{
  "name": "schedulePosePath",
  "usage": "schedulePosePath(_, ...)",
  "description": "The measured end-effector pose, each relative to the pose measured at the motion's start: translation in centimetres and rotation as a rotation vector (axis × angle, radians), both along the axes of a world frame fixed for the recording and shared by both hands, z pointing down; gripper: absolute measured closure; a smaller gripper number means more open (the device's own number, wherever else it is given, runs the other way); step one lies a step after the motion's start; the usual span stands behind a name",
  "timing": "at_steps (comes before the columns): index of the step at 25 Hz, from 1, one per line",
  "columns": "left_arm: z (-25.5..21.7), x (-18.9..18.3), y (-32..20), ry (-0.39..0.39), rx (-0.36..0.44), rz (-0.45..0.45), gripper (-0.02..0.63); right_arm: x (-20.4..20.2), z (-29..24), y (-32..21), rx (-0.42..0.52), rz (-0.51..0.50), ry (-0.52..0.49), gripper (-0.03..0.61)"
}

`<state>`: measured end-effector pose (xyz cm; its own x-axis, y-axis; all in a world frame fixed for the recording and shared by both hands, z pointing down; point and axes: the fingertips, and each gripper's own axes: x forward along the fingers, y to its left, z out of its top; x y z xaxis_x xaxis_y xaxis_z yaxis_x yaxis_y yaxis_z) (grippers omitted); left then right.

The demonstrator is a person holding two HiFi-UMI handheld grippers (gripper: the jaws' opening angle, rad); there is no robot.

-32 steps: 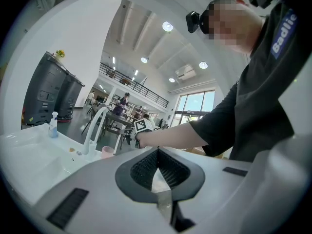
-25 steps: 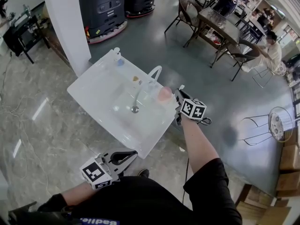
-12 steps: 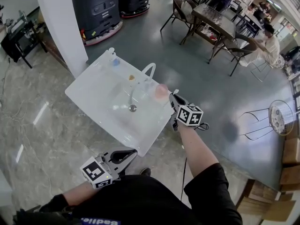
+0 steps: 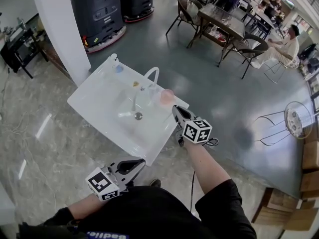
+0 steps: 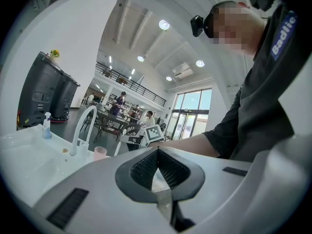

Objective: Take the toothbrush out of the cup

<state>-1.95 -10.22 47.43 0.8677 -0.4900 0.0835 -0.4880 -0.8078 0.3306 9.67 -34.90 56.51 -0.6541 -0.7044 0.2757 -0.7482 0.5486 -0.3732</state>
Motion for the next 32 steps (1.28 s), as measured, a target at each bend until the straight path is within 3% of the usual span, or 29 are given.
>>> schedulePosePath(19, -0.1, 0.7, 2.5, -0.015, 0.012, 0.022, 0.615, -1.6, -2.3, 9.9, 0.005, -0.04, -0.125, 0.555)
schedulePosePath(32, -0.2, 1.3, 3.6, -0.02, 0.011, 0.04, 0.615, -2.8, -4.2, 16.9, 0.052, -0.064, -0.144, 0.555)
